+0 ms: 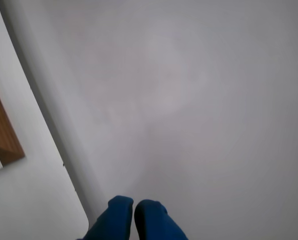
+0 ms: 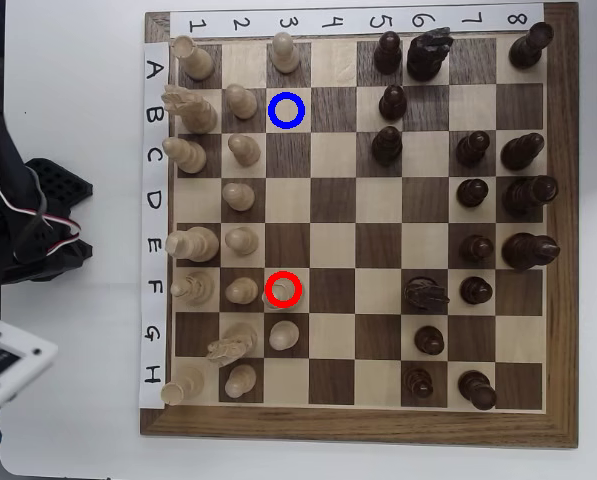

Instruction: Move the piece to destination

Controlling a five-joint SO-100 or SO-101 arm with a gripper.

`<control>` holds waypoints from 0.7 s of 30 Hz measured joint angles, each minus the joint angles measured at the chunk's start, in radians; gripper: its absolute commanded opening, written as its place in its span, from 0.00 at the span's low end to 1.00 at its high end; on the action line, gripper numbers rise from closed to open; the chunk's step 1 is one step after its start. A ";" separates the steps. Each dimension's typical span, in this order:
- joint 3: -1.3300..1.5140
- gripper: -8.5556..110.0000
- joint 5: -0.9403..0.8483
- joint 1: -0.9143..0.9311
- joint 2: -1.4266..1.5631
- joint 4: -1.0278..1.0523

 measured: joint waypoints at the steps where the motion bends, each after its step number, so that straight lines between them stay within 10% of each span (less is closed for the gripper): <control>1: -0.028 0.07 0.021 -0.018 -0.015 0.000; 21: -0.785 0.07 0.614 -0.531 -0.512 0.279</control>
